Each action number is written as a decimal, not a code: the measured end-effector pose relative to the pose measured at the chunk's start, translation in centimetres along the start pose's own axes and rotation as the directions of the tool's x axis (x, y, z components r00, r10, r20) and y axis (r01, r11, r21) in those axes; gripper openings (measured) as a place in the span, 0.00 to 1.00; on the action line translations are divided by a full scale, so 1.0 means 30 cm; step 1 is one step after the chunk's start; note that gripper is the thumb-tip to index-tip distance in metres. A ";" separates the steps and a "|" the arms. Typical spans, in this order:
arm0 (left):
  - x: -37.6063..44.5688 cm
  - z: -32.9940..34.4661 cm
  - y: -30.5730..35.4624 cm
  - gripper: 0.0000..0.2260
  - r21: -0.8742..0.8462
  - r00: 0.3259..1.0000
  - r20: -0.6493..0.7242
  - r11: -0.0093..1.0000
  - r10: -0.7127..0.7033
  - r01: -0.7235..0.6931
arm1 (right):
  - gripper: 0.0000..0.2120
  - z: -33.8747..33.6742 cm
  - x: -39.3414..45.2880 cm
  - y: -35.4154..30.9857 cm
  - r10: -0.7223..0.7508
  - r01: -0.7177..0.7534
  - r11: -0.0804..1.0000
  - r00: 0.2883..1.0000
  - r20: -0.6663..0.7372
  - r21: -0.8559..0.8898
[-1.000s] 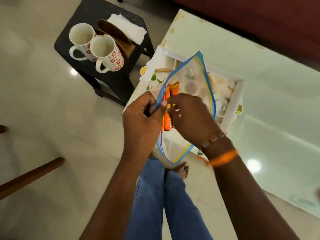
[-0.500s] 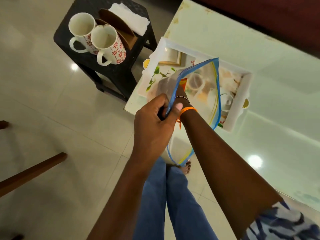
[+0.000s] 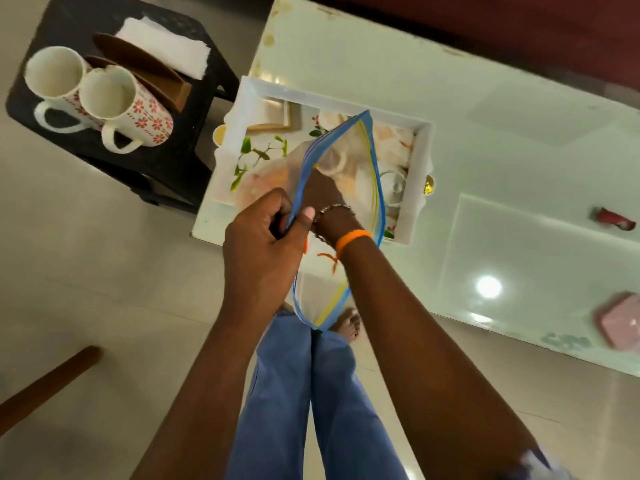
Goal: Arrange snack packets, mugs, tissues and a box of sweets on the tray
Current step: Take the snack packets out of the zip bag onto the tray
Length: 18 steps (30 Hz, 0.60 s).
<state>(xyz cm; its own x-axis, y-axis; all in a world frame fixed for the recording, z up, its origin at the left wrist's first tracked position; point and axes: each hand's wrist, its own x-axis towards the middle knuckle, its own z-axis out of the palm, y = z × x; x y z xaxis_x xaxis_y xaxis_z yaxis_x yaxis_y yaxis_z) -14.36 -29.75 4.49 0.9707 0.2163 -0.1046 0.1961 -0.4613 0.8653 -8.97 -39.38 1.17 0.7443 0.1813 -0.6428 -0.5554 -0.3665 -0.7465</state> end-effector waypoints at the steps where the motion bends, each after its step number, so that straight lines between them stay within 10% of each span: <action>1: 0.005 0.013 0.001 0.20 0.003 1.000 0.008 1.000 0.008 -0.008 | 0.21 -0.013 0.000 -0.024 -0.022 0.020 0.999 0.998 -0.065 -0.028; 6: 0.032 0.074 0.010 0.20 0.043 0.998 0.054 0.999 -0.014 0.012 | 0.16 -0.211 -0.076 0.070 -0.161 0.215 0.950 0.959 -0.233 0.226; 18: 0.011 0.183 0.034 0.19 0.135 0.994 0.107 0.990 0.012 -0.027 | 0.12 -0.494 -0.229 0.412 0.304 0.434 0.476 0.735 -0.606 0.765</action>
<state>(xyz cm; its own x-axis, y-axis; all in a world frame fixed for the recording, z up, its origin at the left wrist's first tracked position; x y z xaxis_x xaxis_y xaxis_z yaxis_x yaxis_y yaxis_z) -13.06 -34.87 2.63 0.9824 0.1170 -0.1458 0.1868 -0.5791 0.7936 -15.46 -58.68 -1.08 0.6028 -0.5312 -0.5954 -0.2254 0.6025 -0.7657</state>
